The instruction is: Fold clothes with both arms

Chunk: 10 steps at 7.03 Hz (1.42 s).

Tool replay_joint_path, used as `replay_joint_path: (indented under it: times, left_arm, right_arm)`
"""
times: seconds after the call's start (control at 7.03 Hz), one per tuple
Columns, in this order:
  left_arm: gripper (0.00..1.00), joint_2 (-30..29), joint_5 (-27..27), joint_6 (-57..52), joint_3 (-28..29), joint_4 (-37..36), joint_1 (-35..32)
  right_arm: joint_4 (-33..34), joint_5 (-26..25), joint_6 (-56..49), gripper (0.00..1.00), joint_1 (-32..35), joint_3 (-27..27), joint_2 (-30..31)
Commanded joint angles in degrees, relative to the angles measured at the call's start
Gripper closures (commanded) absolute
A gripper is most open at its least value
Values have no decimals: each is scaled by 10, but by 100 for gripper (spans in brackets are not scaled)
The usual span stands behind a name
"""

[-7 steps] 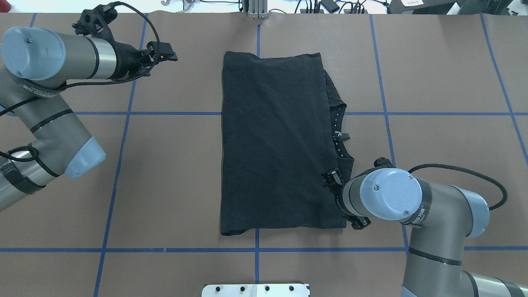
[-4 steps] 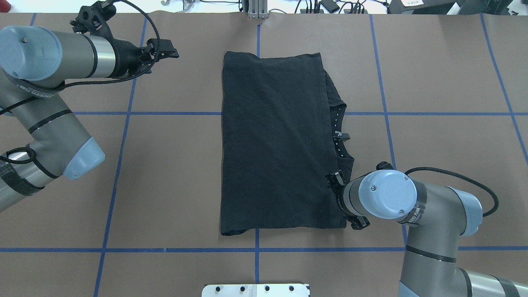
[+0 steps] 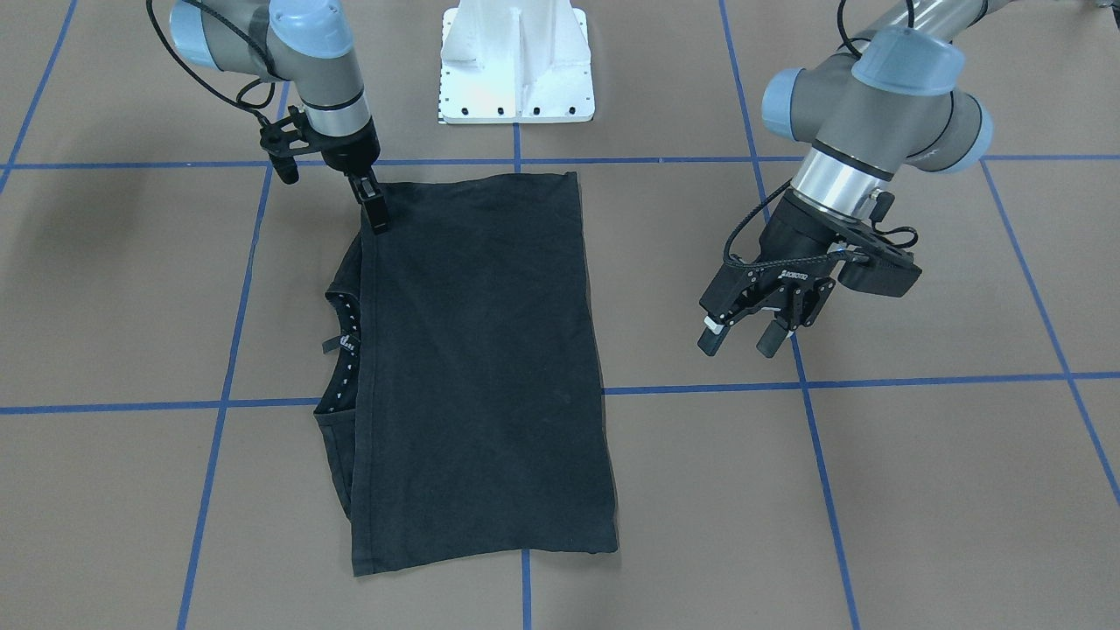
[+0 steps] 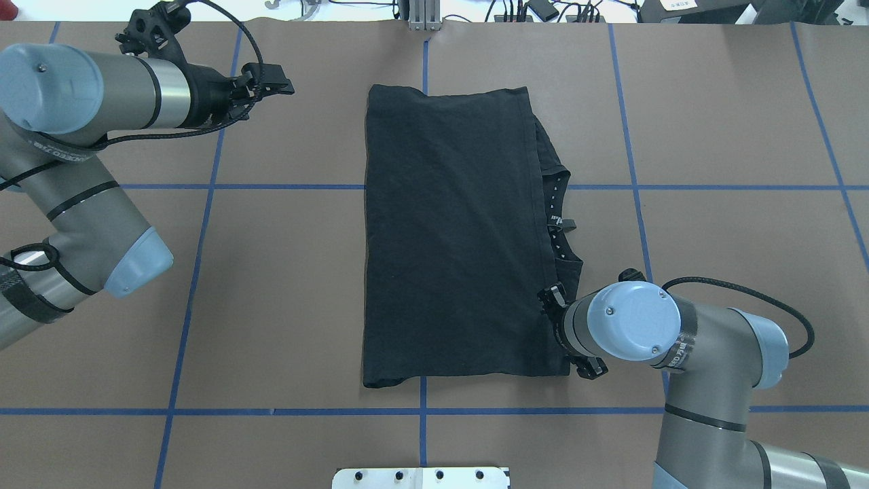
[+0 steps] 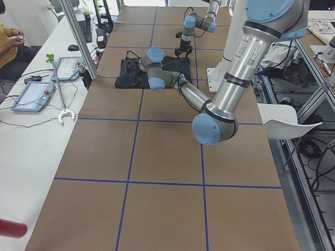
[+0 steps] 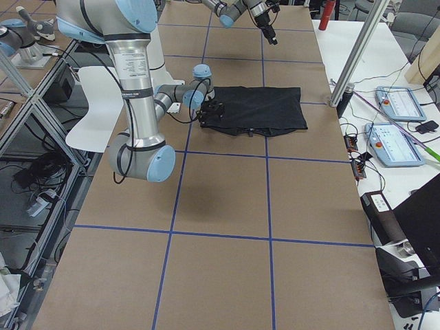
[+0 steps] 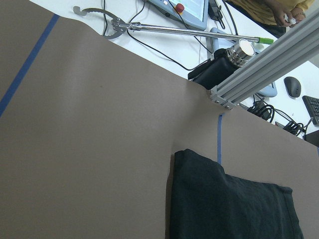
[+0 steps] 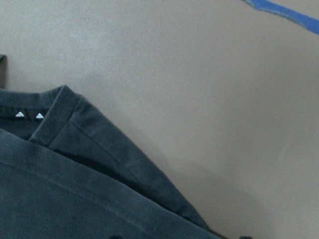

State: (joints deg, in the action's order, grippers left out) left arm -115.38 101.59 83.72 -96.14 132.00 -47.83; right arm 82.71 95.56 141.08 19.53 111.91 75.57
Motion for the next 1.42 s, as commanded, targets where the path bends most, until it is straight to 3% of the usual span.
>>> replay_joint_path:
  times: [0.0,1.0,1.28]
  left_arm:
    - [1,1,-3,0,1,0,3]
    - [1,5,-9,0,0,0,4]
    - [1,5,-9,0,0,0,4]
  right_arm:
    - [-1,2,-5,18,-2,-10,-2]
    - [-1,6,-25,20,-4,-17,-8]
    - [-68,16,-22,27,-4,-41,0]
